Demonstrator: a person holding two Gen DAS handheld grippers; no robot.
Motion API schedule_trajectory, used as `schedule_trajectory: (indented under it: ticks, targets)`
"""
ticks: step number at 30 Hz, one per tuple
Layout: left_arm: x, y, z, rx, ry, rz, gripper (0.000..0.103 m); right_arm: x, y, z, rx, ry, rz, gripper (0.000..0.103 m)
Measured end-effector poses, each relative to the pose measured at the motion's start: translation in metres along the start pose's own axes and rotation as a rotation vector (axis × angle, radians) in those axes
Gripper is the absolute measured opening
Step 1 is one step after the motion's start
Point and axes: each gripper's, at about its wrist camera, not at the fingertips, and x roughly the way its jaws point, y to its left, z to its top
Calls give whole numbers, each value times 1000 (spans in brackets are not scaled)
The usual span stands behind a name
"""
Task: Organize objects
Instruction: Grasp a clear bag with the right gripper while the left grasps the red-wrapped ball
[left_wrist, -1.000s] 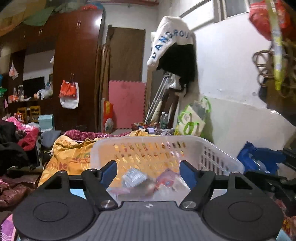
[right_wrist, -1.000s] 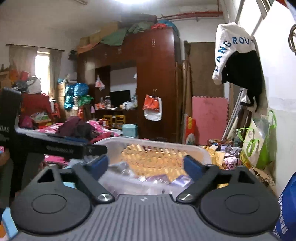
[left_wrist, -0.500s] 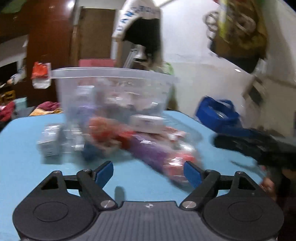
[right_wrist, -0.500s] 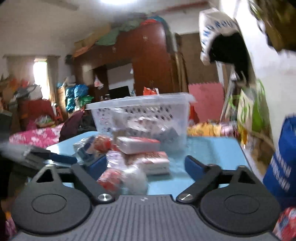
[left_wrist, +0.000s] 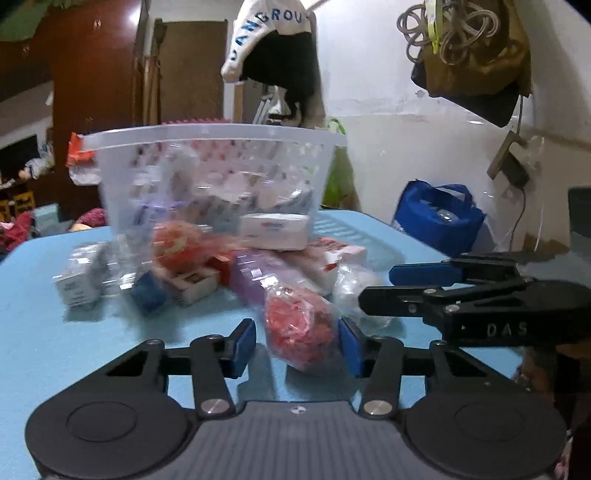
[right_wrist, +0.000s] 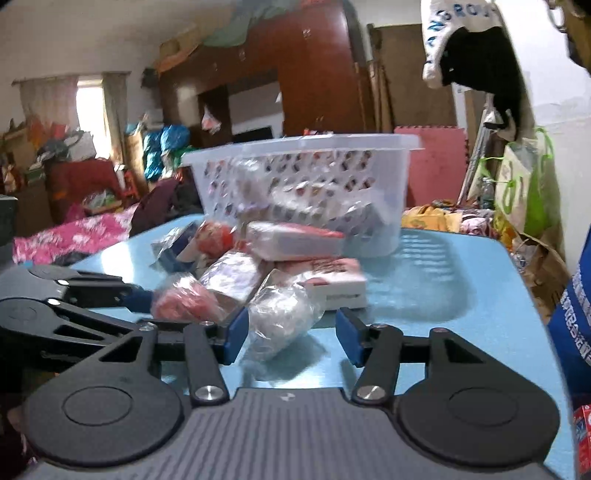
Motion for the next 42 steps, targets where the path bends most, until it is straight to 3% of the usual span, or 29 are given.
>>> schedule_trajectory:
  ticks: [4,6,7,12,13,17,19,31,42]
  targets:
    - [-19,15,-6,19,-27,37,56,5,14,1,-45,21,-16,55]
    - [-22,17,-5,37,-43,60,76,7,16,1,-58,37,-20,50]
    - [-22,17,-4,40,-55,69,79,9,17,0,-64,47,-16,48]
    - [-10,11,-2,65,-46,80,81,8,18,0,-58,43,-16,49]
    - [-8,10,-3,72,-42,87,80,7,17,2,-50,38,-19,49]
    - [-6,15,-6,58,-38,87,53,12,24,7,-64,38,-46,51]
    - [-9,19,-5,41,-50,89,50,15,30,7,-88,37,-62,44]
    - [-38,28,8,16,-154,117,48,-26,33,16,-61,-149,-61,43]
    - [-43,52,23,-51,-189,106,48,-18,25,32,-33,-180,-28,43]
